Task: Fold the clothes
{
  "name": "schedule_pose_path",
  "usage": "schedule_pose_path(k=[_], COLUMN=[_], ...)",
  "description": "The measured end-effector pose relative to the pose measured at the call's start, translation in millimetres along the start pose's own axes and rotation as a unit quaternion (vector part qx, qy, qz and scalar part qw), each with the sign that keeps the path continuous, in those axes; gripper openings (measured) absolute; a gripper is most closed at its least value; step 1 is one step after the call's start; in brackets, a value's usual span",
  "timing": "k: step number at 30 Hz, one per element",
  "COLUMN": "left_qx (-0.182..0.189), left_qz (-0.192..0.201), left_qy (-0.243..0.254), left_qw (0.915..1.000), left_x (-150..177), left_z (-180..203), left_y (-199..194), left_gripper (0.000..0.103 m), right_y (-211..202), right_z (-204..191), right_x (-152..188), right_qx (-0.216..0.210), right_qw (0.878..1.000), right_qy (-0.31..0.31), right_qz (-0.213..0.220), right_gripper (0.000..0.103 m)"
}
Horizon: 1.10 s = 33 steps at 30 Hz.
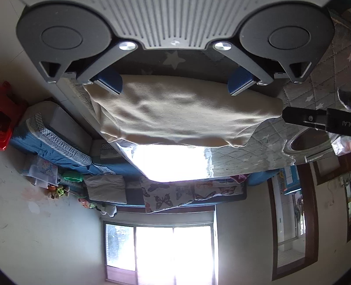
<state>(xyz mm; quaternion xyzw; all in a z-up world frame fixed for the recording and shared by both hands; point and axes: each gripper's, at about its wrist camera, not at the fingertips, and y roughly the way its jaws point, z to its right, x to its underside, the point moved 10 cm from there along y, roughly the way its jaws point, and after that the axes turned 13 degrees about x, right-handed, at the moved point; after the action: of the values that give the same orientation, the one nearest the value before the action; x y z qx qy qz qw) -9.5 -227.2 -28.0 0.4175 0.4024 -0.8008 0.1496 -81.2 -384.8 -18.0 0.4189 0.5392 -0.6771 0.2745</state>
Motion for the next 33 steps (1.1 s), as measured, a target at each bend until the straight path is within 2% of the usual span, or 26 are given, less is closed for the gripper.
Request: schedule_pose_path(k=[8, 15, 33], left_qx=[0.000, -0.007, -0.014], left_qz=[-0.007, -0.010, -0.018], left_qy=[0.001, 0.005, 0.016], left_qw=[1.0000, 0.9999, 0.9996], left_x=[8, 11, 20], left_z=[5, 8, 13], left_y=[-1, -1, -3], left_gripper=[0.103, 0.103, 0.103], right_y=[-4, -9, -15], right_z=[-2, -6, -7], right_x=[2, 2, 7], right_qx=[-0.004, -0.007, 0.007], right_qw=[1.000, 1.000, 1.000], right_qy=[0.005, 0.003, -0.002], right_qz=[-0.010, -0.002, -0.014], right_gripper=[0.103, 0.103, 0.103])
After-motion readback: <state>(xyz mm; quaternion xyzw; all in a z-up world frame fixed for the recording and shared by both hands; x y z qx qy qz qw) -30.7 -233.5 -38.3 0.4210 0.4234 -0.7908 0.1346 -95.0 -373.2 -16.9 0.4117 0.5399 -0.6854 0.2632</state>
